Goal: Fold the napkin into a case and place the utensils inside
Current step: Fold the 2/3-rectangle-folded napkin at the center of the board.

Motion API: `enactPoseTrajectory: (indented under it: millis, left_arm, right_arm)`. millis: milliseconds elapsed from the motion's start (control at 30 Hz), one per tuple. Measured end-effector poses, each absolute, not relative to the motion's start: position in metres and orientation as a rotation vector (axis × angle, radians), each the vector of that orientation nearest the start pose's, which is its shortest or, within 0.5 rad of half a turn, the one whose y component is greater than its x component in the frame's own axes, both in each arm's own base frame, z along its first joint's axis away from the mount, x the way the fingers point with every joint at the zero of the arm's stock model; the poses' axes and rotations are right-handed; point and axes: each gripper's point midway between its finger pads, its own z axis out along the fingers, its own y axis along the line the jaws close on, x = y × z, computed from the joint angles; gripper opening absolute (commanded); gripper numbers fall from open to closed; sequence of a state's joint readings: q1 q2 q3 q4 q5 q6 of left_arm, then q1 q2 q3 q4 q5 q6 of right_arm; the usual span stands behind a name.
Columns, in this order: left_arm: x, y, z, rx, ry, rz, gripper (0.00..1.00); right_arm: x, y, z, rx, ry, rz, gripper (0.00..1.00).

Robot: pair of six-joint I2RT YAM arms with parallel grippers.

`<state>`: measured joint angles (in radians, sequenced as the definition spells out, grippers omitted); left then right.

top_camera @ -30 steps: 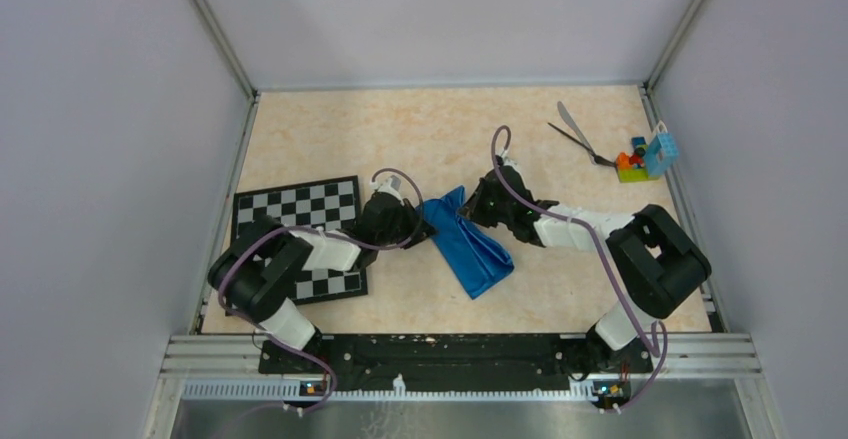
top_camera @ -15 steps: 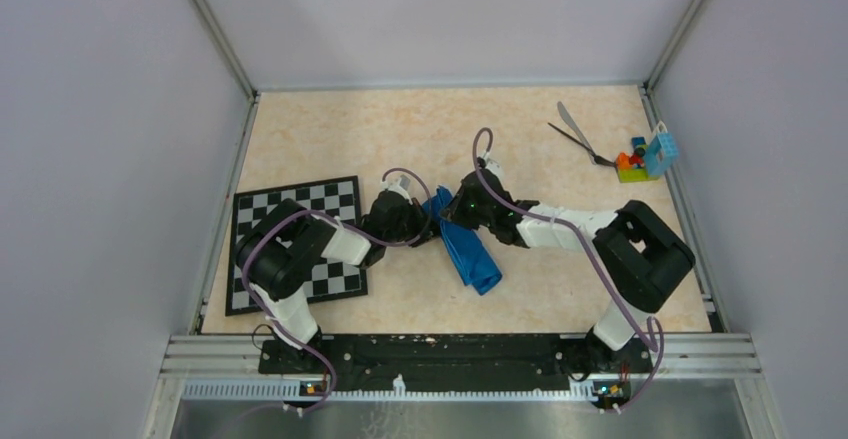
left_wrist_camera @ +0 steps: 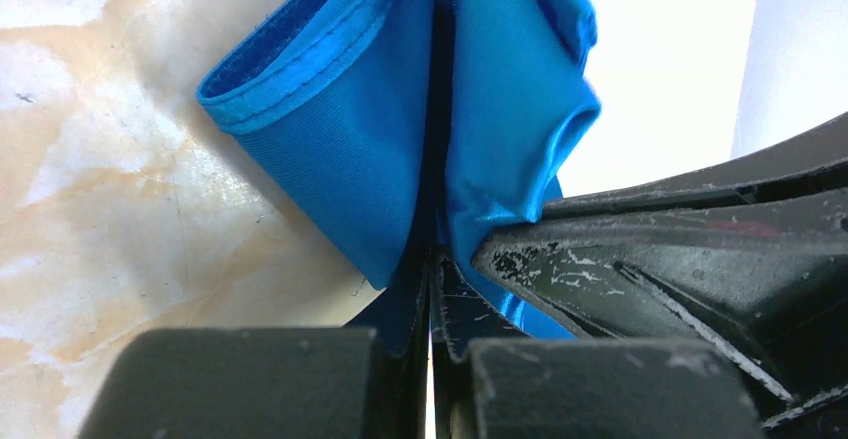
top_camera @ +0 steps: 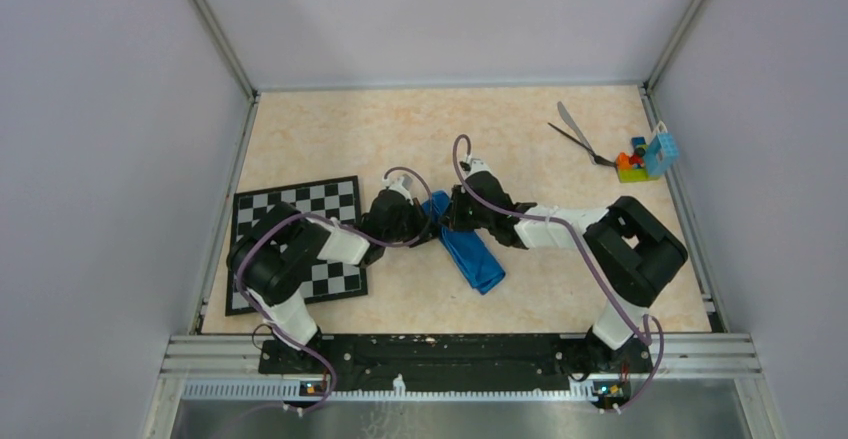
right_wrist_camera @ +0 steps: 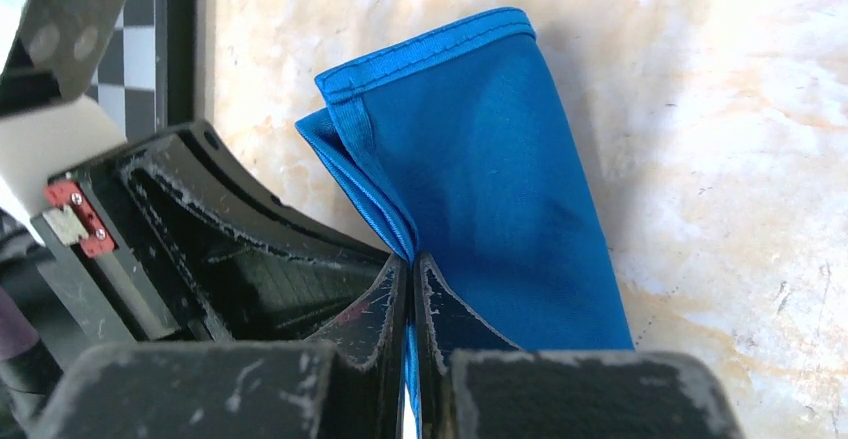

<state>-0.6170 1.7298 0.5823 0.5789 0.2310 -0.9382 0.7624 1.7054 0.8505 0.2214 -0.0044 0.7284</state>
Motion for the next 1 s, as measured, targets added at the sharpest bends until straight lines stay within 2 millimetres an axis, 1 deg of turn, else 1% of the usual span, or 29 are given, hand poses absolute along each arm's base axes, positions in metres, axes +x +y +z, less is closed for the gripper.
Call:
enactPoseTrajectory:
  millis: [67, 233, 300, 433, 567, 633, 767, 1000]
  left_arm:
    - [0.287, -0.293, 0.027, -0.218, 2.348, -1.088, 0.0]
    - [0.282, -0.286, 0.029, -0.186, 2.383, -1.038, 0.04]
    - [0.28, -0.284, 0.033, -0.179, 2.39, -1.022, 0.07]
    - [0.276, -0.278, 0.048, -0.163, 2.381, -1.003, 0.13]
    - [0.276, -0.273, 0.071, -0.159, 2.337, -1.004, 0.26]
    - [0.277, -0.269, 0.082, -0.156, 2.311, -1.003, 0.31]
    - [0.283, -0.257, 0.096, -0.177, 2.291, -0.976, 0.33]
    - [0.293, -0.232, 0.101, -0.239, 2.284, -0.909, 0.34]
  right_arm:
    - [0.298, 0.328, 0.056, -0.116, 2.332, 0.81, 0.0]
    - [0.292, 0.331, 0.056, -0.262, 2.321, 0.835, 0.0]
    - [0.29, 0.331, 0.057, -0.305, 2.317, 0.847, 0.0]
    - [0.289, 0.332, 0.055, -0.365, 2.313, 0.866, 0.0]
    - [0.285, 0.333, 0.051, -0.378, 2.31, 0.89, 0.0]
    - [0.284, 0.334, 0.048, -0.386, 2.315, 0.9, 0.0]
    - [0.282, 0.336, 0.04, -0.412, 2.318, 0.906, 0.0]
    - [0.281, 0.337, 0.039, -0.526, 2.272, 0.898, 0.1]
